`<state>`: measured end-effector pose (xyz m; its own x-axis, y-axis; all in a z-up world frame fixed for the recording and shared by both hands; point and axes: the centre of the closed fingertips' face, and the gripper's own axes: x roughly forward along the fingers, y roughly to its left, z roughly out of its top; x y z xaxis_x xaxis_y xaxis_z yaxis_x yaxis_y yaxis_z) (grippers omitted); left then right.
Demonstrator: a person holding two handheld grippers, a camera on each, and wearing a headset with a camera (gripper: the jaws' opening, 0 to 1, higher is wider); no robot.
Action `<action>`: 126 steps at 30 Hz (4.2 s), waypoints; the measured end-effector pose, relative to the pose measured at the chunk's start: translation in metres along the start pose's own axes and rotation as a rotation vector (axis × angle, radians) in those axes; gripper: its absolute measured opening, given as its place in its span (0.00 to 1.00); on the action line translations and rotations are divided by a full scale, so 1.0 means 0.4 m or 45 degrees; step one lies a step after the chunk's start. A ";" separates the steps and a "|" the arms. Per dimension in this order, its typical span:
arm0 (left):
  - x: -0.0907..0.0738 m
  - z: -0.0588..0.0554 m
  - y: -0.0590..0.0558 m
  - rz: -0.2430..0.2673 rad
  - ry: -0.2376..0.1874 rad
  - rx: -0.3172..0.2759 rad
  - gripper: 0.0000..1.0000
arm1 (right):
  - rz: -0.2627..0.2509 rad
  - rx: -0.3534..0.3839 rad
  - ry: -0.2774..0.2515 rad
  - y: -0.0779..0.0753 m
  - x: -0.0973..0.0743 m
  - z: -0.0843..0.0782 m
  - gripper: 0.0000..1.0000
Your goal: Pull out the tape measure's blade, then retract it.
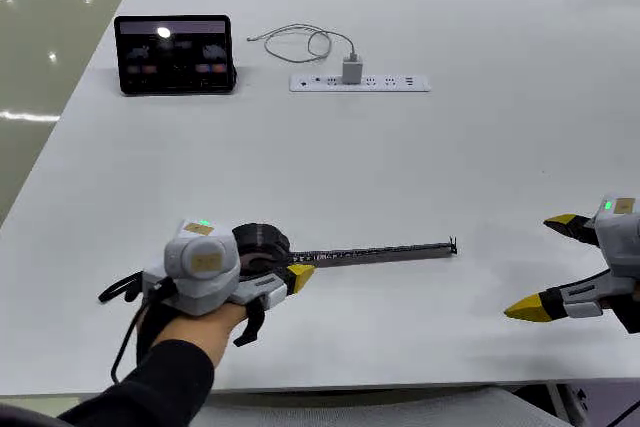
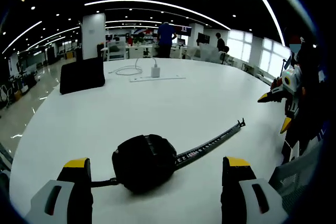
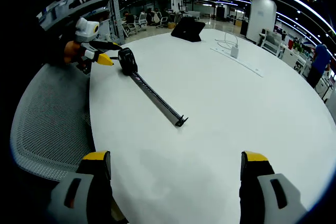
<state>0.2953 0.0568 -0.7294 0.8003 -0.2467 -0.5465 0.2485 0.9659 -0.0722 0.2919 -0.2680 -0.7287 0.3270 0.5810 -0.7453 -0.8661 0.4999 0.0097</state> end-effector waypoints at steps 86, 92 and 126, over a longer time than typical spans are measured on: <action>0.056 -0.052 0.006 -0.001 -0.028 -0.149 1.00 | 0.615 -0.445 0.617 0.006 0.226 0.032 0.16; 0.059 -0.025 0.031 0.029 -0.078 -0.198 0.91 | 0.594 -0.454 0.614 0.011 0.226 0.030 0.15; 0.118 -0.021 0.061 0.075 0.021 -0.199 0.67 | 0.311 -0.225 0.681 0.013 0.238 0.018 0.11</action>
<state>0.3345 0.0692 -0.7640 0.8016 -0.1891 -0.5672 0.1121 0.9794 -0.1680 0.3210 -0.2056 -0.7949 -0.0846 0.2399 -0.9671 -0.9566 0.2522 0.1462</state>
